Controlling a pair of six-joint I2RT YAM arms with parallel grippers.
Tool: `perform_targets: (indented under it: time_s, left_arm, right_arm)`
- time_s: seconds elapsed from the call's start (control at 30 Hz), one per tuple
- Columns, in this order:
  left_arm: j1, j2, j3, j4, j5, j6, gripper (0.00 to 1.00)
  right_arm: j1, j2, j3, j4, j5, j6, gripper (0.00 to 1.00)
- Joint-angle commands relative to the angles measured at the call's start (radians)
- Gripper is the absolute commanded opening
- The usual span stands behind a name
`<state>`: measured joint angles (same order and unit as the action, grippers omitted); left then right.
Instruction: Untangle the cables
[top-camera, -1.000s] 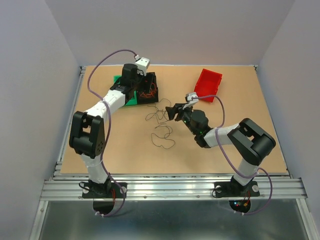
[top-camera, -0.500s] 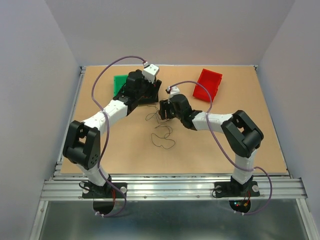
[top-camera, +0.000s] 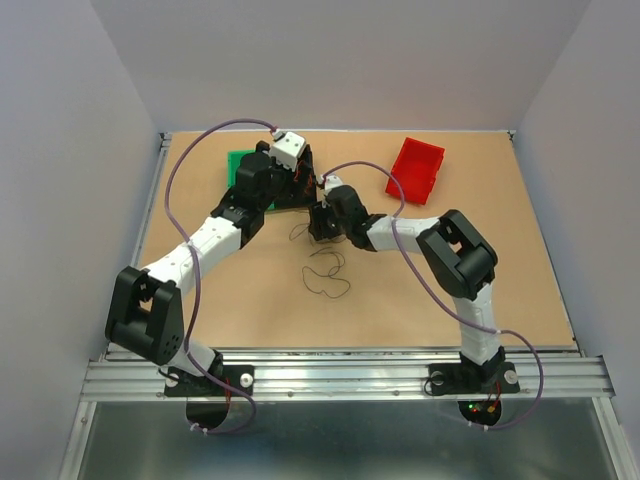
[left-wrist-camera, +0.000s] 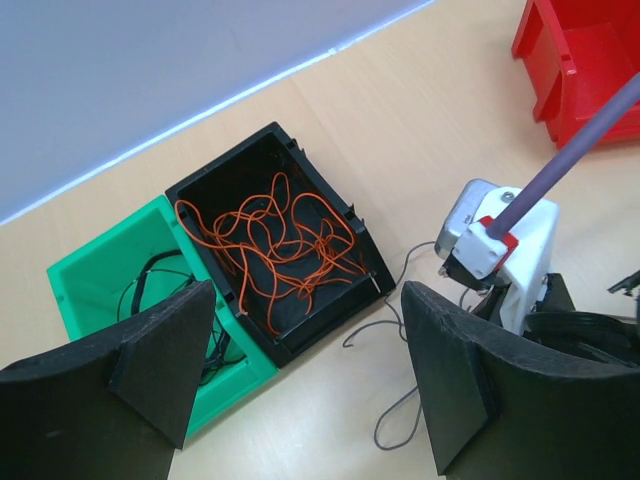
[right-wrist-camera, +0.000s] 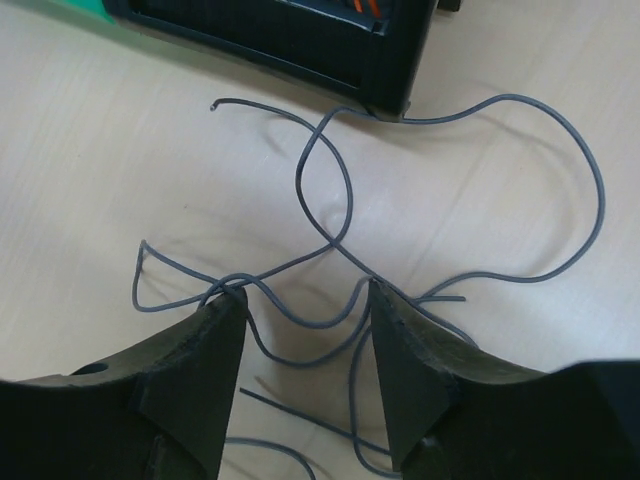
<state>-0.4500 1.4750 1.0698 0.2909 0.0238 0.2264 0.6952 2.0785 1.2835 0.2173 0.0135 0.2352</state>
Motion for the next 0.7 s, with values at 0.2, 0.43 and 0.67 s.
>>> perform_targets:
  time_s: [0.2, 0.43, 0.67]
  left_arm:
    - [-0.004, -0.041, -0.054, 0.099, -0.001, 0.002, 0.86]
    - [-0.012, -0.013, -0.090, 0.136, 0.142, 0.005, 0.86]
    - [-0.013, -0.030, -0.142, 0.177, 0.336, 0.037, 0.87]
  right_arm:
    - [0.004, -0.043, 0.004, 0.025, 0.025, -0.001, 0.00]
    - [0.004, -0.296, -0.240, 0.174, 0.052, 0.015, 0.01]
    - [0.004, -0.431, -0.334, 0.160, 0.063, 0.000, 0.01]
